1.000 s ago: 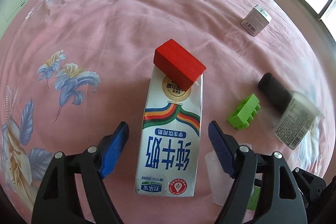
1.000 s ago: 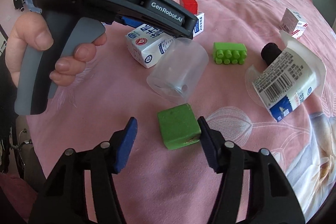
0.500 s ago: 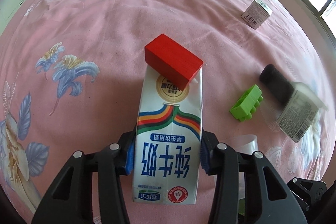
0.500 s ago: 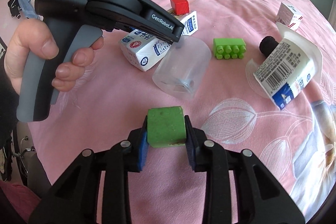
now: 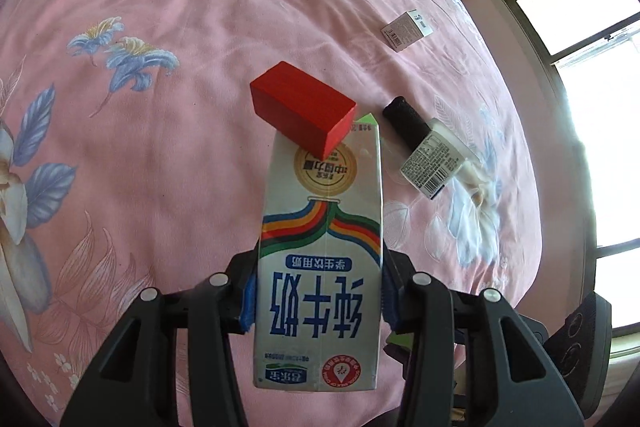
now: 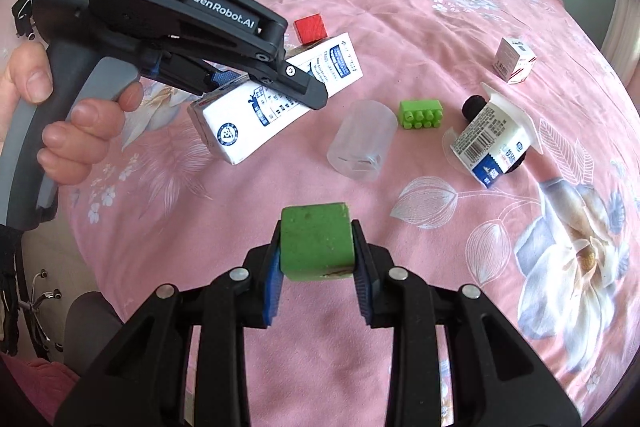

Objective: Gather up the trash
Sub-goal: 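Lift the milk carton and green cube and carry both toward the trash bin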

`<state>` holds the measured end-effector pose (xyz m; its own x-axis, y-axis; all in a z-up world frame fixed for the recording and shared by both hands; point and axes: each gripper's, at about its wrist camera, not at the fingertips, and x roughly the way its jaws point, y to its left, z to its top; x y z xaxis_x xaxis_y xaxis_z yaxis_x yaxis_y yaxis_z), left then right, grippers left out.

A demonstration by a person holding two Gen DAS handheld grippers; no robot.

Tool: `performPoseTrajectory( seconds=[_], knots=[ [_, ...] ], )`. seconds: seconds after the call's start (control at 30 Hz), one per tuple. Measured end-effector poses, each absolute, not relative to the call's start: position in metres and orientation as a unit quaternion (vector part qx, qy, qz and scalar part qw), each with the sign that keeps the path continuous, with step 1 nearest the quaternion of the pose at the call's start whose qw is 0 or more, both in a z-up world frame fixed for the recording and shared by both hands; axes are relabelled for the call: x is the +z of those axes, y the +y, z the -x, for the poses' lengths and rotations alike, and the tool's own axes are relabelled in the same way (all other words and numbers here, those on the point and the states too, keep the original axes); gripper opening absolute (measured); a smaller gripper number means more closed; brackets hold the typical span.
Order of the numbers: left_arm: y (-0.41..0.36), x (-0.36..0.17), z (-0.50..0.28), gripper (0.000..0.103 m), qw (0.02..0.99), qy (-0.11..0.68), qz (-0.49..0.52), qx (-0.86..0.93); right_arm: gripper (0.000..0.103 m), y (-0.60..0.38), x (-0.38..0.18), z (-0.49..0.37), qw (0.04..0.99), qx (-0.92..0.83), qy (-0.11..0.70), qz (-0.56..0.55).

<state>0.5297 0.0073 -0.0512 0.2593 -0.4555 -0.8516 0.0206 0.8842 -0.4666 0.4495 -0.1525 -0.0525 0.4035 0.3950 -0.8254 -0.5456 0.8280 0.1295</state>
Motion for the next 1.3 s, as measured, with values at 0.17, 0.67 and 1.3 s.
performPoseTrajectory(
  seconds=[0.17,0.67,1.3],
  knots=[
    [0.01,-0.035,-0.504,0.048,0.767,0.588,0.197,-0.163,0.032,-0.151,-0.032,-0.425,0.84,0.279,0.457,0.088],
    [0.03,0.06,-0.416,0.048,0.824,0.525,0.152,-0.148,0.032,-0.138,0.059,-0.354,0.872,0.268,0.397,0.102],
    [0.043,0.199,-0.249,0.048,0.913,0.391,0.048,-0.112,0.032,-0.123,0.188,-0.224,0.913,0.256,0.288,0.135]
  ],
)
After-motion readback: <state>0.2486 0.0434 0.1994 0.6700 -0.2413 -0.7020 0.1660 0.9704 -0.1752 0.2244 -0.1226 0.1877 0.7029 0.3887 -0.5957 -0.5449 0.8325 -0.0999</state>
